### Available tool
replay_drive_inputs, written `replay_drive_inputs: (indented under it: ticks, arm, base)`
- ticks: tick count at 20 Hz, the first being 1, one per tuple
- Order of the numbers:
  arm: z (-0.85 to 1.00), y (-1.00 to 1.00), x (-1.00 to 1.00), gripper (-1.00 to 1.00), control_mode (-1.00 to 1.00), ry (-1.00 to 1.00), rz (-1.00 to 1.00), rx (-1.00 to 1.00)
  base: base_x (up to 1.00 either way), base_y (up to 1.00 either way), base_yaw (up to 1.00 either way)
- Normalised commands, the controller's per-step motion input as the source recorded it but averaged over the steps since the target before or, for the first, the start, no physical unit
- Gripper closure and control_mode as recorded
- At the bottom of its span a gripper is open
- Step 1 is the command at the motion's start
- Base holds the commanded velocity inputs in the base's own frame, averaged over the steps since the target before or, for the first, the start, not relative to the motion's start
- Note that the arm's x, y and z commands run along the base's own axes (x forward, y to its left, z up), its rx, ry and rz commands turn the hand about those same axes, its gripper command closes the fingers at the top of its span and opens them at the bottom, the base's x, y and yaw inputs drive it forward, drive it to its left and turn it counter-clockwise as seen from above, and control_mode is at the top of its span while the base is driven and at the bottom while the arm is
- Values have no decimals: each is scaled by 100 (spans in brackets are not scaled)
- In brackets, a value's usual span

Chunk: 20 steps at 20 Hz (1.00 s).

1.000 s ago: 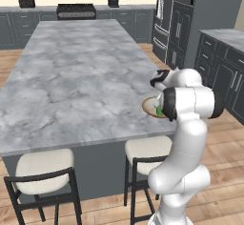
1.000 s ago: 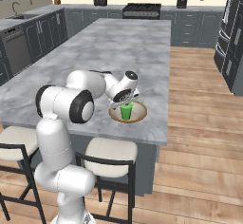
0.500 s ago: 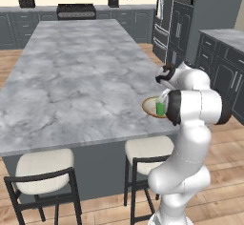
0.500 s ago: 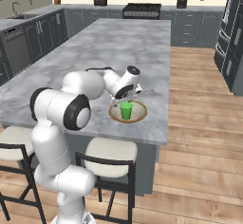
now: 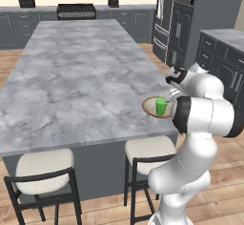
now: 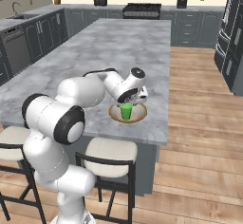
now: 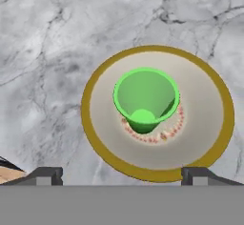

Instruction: Place the cup inside the bowl on the dining table and move the bowl to any counter.

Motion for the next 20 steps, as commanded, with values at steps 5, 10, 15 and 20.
replay_drive_inputs:
  ticks: [5, 10, 15, 20]
  arm:
    - [5, -36, -12, -100, -100, 5, -32, 13]
    - [0, -20, 0, -100, -100, 9, -35, 10]
    - [-18, -8, 0, -100, -100, 2, -26, 18]
    - [-14, -13, 0, -100, -100, 0, -19, 32]
  base:
    - [0, 0, 0]
    - [0, 0, 0]
    - [0, 0, 0]
    - [0, 0, 0]
